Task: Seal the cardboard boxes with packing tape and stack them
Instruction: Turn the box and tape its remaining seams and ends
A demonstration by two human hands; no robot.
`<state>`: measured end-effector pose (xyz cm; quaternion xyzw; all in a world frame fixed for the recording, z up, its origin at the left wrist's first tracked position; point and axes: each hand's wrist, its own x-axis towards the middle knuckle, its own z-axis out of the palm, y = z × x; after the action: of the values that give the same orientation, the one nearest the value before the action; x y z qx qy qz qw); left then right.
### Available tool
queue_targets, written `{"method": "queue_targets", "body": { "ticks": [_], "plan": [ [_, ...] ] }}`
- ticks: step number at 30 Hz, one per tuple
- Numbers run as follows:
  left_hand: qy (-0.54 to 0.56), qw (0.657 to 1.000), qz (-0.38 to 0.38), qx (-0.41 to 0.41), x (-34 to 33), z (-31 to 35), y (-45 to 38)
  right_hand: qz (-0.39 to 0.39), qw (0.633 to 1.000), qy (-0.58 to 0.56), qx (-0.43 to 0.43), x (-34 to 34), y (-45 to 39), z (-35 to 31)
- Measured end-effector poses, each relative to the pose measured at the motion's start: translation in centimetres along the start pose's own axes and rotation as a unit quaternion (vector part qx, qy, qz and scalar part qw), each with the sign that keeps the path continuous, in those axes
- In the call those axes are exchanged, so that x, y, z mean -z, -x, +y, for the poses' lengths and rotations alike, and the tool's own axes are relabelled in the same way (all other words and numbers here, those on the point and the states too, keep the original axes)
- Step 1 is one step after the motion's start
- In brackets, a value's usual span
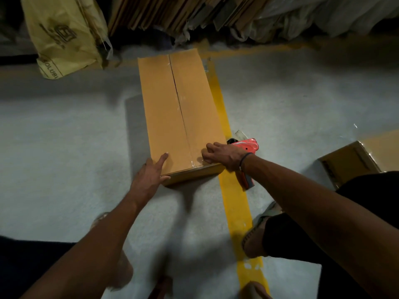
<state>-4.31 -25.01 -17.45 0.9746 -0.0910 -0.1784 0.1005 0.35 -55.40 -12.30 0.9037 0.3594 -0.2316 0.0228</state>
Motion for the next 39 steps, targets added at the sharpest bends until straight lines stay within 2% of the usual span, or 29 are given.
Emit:
{"method": "queue_targets", "body": {
  "ticks": [8, 15, 18, 21, 25, 28, 31, 35, 39],
  "plan": [
    [0.062, 0.998, -0.019, -0.017, 0.5, -0.7, 0.5, -0.037, 0.997, -0.063, -0.014, 0.8, -0.5, 0.1],
    [0.126, 0.991, 0.003, 0.049, 1.2, 1.1, 1.2, -0.053, 0.991, -0.112, -0.05, 0.6, -0.7, 0.2],
    [0.151, 0.986, -0.04, 0.058, 1.5, 1.0, 1.5, -0.075, 0.99, -0.116, -0.041, 0.6, -0.6, 0.8],
    [0.115, 0.989, -0.077, 0.041, 1.8, 0.1, 1.7, -0.079, 0.992, -0.092, -0.02, 0.5, -0.7, 1.1],
    [0.065, 0.997, -0.041, 0.008, 2.0, -0.7, 1.3, -0.06, 0.995, -0.08, -0.008, -0.1, -0.9, 1.1],
    [0.061, 0.998, -0.027, 0.0, 2.1, -0.6, 1.0, -0.077, 0.994, -0.077, 0.002, 0.3, -1.1, 1.5],
    [0.07, 0.997, -0.018, 0.013, 2.3, 0.2, 1.1, -0.087, 0.993, -0.077, 0.011, 0.4, -0.9, 1.9],
    [0.061, 0.997, -0.005, 0.042, 2.1, 1.4, 1.0, -0.037, 0.995, -0.092, -0.012, -0.5, -1.1, 1.2],
    [0.057, 0.995, -0.01, 0.075, 2.0, 2.1, 0.7, -0.022, 0.993, -0.106, -0.045, -0.9, -1.4, 0.7]
  ]
}}
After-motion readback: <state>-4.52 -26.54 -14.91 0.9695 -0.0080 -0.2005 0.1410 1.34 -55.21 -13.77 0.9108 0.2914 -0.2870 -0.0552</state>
